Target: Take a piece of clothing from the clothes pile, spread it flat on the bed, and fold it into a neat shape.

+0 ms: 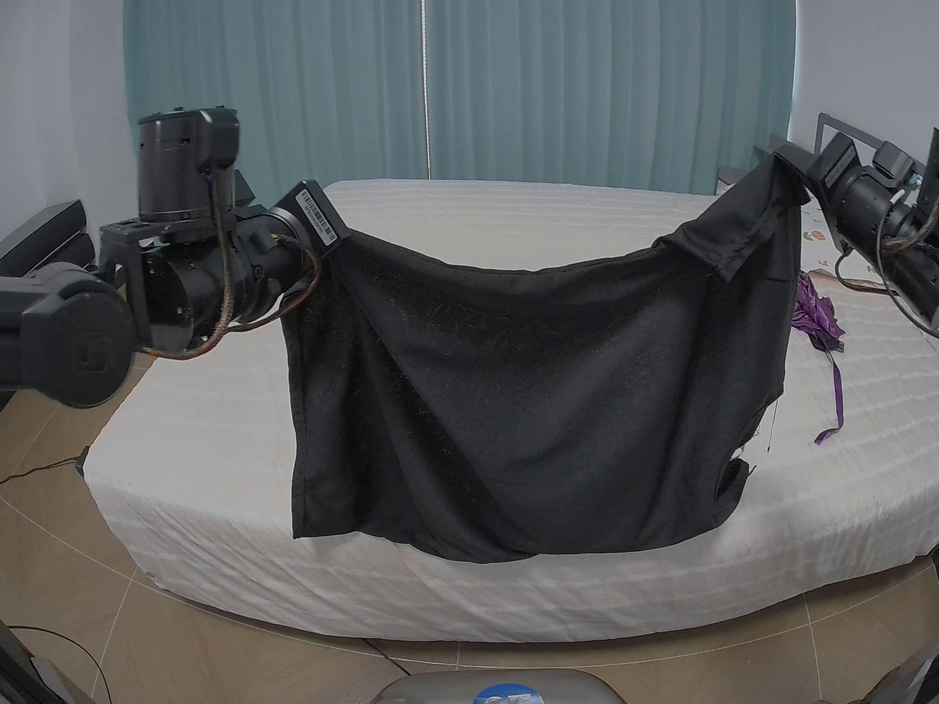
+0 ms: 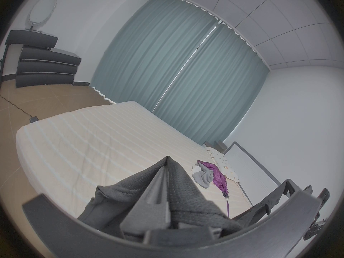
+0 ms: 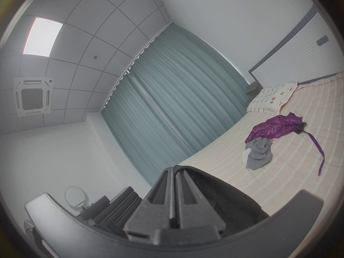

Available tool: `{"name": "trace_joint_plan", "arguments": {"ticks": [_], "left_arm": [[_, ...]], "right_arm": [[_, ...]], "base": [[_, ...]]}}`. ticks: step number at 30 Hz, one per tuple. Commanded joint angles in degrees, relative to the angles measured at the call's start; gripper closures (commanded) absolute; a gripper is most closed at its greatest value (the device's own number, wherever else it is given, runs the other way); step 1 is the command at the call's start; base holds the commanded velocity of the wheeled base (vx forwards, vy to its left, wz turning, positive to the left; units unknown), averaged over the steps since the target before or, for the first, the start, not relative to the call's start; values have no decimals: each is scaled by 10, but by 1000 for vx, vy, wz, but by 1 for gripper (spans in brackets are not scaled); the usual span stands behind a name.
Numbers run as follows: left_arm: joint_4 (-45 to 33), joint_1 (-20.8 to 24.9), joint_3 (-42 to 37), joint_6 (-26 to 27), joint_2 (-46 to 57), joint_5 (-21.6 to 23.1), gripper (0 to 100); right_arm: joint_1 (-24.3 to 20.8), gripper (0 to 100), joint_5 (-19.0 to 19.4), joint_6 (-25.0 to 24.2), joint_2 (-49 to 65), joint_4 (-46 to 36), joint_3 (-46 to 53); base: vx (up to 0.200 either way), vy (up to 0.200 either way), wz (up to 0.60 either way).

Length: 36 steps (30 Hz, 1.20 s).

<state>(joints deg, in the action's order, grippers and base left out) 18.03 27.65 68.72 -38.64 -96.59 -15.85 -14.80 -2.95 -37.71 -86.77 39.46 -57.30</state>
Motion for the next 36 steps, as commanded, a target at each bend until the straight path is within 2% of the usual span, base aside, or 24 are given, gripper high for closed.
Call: {"name": "trace_joint_plan", "arguments": {"ticks": [1,13,30,36], "left_arm": [[1,-17,34,-6,-83,9,100],[3,-35,82,-7,-177,19,100],[4,-48,137,-25,-263,19,100],[5,-51,144,-54,-280,19,100]], "right_arm": [[4,100,-2,2,-91,30,-17],[25,100,-2,1,-180,77,-32],[25,100,-2,1,-253,105,-45],[25,100,-3,-3,-272,105,-44]], "base": [[200,0,0],[200,0,0],[200,0,0],[0,0,0]]}}
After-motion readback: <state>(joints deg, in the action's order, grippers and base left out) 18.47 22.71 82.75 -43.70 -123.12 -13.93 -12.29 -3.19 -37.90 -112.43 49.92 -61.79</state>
